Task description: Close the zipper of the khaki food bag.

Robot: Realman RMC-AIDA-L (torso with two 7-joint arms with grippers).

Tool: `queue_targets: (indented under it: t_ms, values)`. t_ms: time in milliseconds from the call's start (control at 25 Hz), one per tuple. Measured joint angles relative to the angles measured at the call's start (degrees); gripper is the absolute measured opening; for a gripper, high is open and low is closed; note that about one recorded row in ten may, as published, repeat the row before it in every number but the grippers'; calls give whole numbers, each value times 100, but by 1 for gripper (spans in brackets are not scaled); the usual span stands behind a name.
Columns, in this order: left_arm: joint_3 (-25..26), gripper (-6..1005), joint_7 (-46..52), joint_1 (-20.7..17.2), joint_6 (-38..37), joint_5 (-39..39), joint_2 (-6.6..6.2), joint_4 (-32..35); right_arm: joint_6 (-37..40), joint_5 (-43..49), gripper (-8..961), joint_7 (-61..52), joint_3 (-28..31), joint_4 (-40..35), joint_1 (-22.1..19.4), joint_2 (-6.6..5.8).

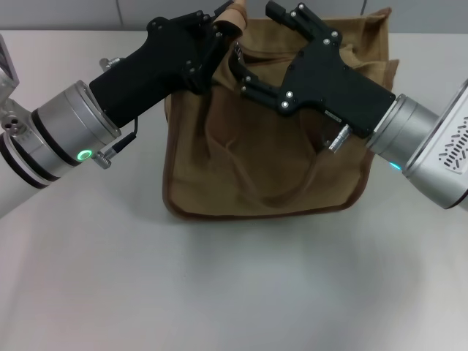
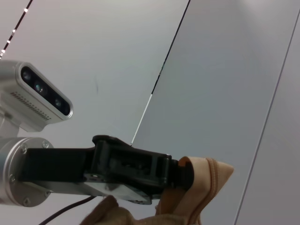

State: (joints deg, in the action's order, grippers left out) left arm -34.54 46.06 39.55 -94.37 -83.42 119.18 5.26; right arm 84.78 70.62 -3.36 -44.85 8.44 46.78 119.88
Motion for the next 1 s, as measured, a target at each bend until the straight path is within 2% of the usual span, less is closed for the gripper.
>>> queue_targets:
  t_ms: [520,720,1000]
  values:
    - [0,24,-1,-21,34,2,0,2,-19,13,741,57,3,44,28,0]
    - [0,24,-1,-19,42,2,0,-2,-25,14,541,61,3,44,28,0]
    - [0,24,-1,-16,42,7,0,-8,-50,14,464,64,3,85,-21,0]
